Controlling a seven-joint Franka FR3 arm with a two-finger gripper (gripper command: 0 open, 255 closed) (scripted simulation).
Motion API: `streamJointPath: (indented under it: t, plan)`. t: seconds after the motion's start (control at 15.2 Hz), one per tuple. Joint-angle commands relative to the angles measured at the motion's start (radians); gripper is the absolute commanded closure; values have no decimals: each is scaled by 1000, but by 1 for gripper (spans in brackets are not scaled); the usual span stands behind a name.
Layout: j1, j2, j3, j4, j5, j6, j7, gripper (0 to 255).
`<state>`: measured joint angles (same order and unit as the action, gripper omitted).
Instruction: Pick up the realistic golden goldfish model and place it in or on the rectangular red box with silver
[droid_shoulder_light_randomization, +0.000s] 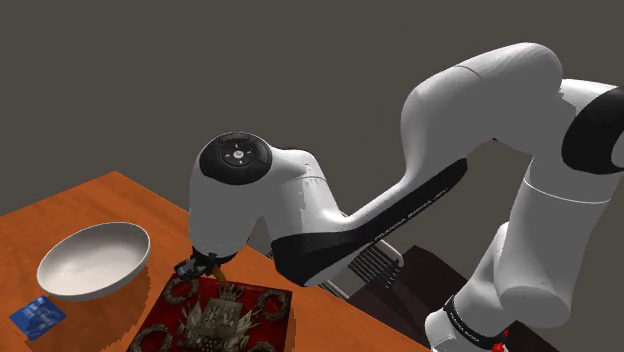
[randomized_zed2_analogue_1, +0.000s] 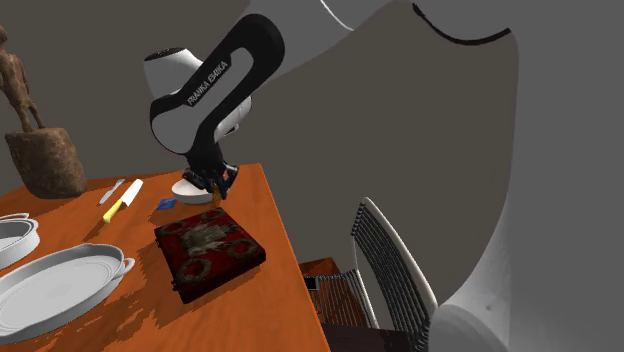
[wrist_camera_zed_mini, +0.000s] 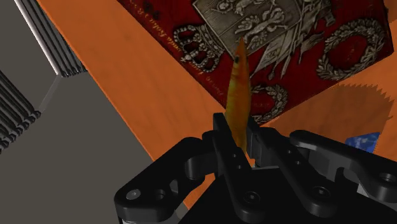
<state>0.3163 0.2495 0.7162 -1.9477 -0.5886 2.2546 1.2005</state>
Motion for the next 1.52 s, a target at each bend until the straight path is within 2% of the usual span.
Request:
streamJointPath:
  t: [0.0, 0.2, 0.99, 1.45]
  plan:
    - [21, -25, 18, -31, 7, -3, 43, 255]
    - [66, -40, 44, -51, 7, -21, 114, 255]
    - [105, 61, -5, -93, -128, 68, 229, 255]
    - [105, 61, -5, -93, -128, 68, 229, 255]
